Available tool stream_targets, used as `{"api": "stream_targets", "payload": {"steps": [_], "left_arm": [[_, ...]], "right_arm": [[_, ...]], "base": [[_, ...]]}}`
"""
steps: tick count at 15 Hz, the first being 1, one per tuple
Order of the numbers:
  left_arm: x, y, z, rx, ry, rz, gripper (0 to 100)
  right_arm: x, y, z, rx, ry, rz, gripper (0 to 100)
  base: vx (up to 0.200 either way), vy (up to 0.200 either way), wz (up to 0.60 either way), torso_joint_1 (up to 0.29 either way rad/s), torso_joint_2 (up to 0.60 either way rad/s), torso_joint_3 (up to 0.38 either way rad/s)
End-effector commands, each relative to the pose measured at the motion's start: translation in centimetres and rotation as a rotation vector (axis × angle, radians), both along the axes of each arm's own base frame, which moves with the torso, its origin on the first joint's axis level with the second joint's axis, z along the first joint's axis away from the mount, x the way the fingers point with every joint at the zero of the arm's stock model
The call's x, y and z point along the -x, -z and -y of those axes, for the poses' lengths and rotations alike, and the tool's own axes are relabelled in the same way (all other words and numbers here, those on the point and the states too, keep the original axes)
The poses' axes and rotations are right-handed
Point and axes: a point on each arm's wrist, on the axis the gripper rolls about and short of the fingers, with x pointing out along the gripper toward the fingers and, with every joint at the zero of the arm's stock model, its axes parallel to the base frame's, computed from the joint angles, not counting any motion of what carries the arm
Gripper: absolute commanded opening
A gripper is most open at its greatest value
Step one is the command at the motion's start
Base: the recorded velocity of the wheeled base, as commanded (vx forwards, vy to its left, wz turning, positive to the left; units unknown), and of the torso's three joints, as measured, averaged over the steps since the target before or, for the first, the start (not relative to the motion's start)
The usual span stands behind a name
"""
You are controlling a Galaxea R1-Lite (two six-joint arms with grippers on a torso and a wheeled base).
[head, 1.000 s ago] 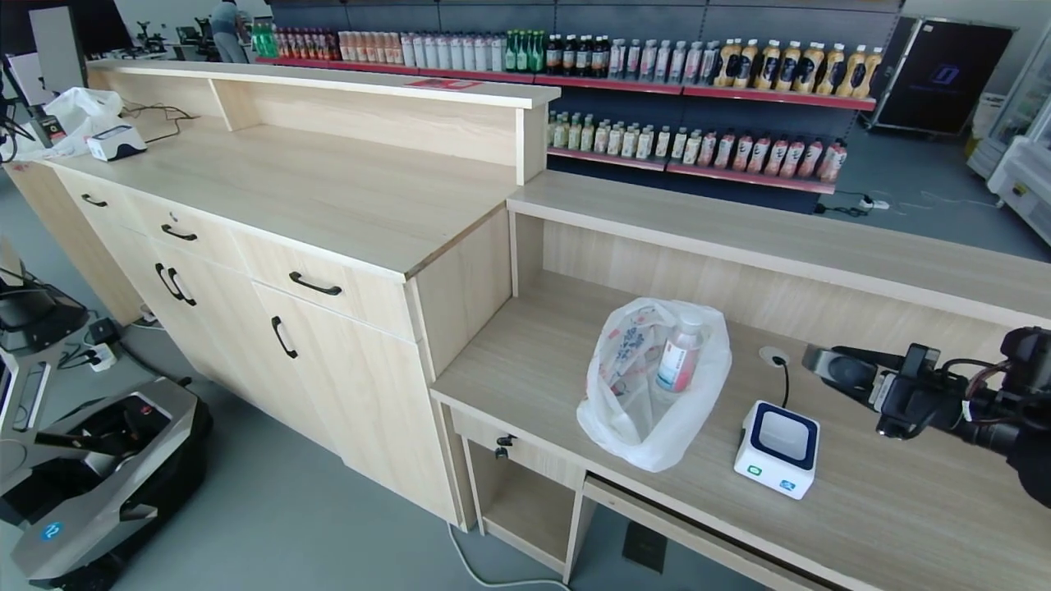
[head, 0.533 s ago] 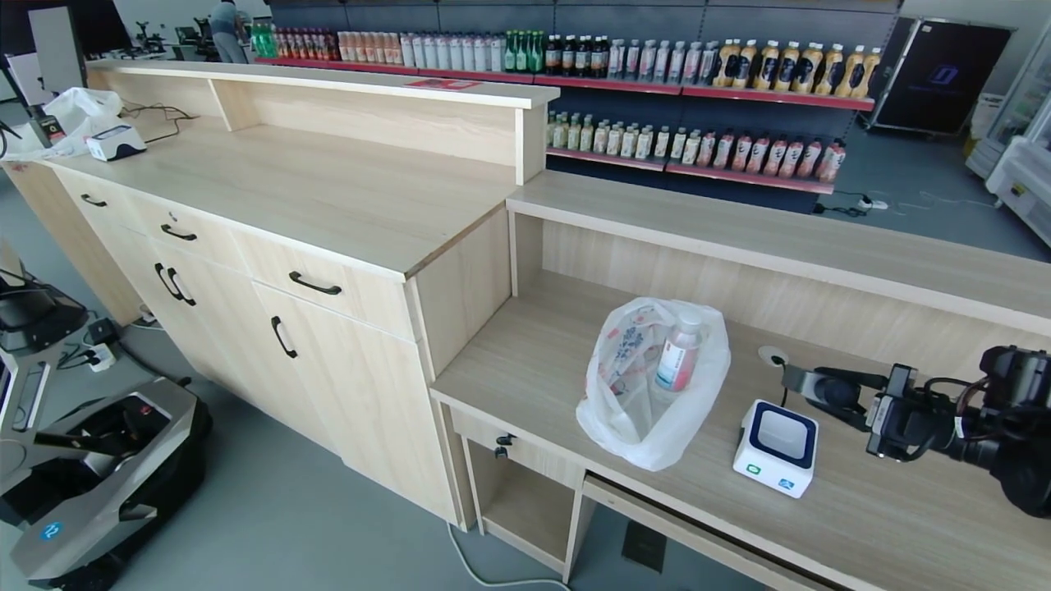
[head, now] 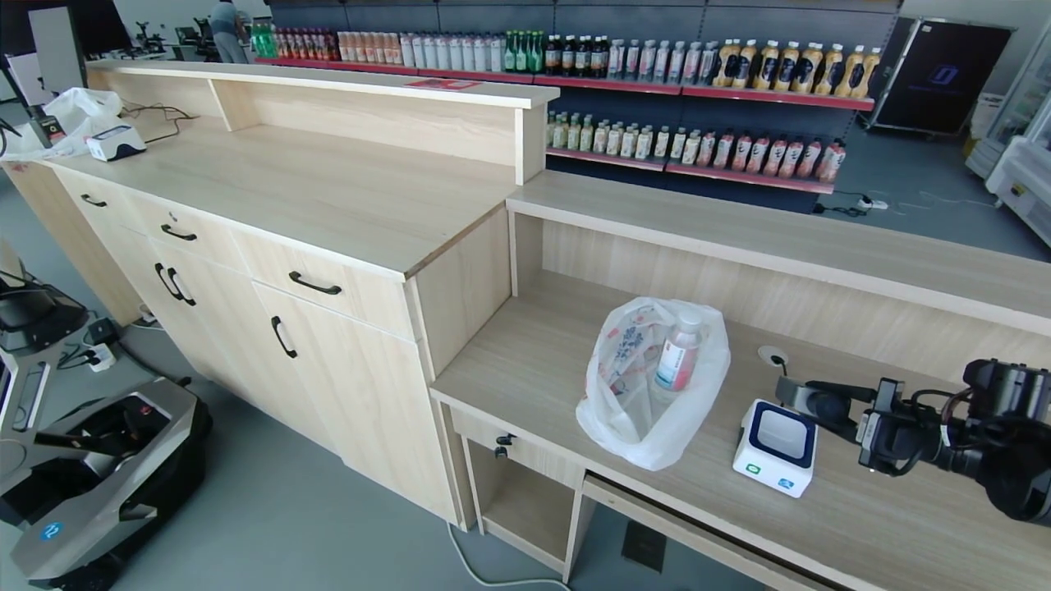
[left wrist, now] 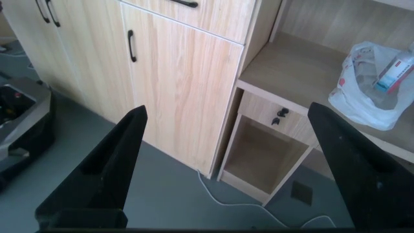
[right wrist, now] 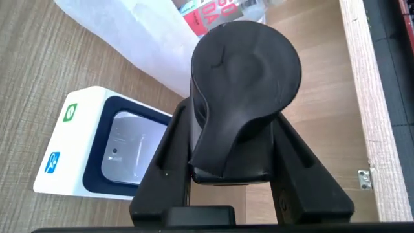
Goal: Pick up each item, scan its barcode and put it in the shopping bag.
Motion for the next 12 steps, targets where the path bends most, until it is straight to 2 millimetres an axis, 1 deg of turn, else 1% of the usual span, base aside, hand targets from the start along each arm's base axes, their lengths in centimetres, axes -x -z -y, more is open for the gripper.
{"api": "stream_targets", "payload": {"steps": [1, 5, 8, 12], "left_arm": [[0.0, 0.0, 0.0, 0.001, -0.001, 0.001, 100], [0.0, 0.0, 0.0, 0.001, -0.001, 0.001, 100], [0.0, 0.0, 0.0, 0.001, -0.001, 0.001, 100], [0.0, 0.0, 0.0, 0.001, -0.001, 0.001, 100]], "right_arm": [[-0.4, 0.7, 0.0, -0.006, -0.007, -0.011, 0], [-0.6, 1.5, 0.1, 0.004, -0.012, -0.014, 0], [-1.2, 2.3, -0.5, 0.002, -0.031, -0.024, 0], [-1.5, 2.6, -0.6, 0.003, -0.038, -0.023, 0]], "base": [[0.000, 0.000, 0.00, 0.000, 0.00, 0.000], [0.000, 0.000, 0.00, 0.000, 0.00, 0.000], [0.000, 0.000, 0.00, 0.000, 0.00, 0.000], [0.000, 0.000, 0.00, 0.000, 0.00, 0.000]]}}
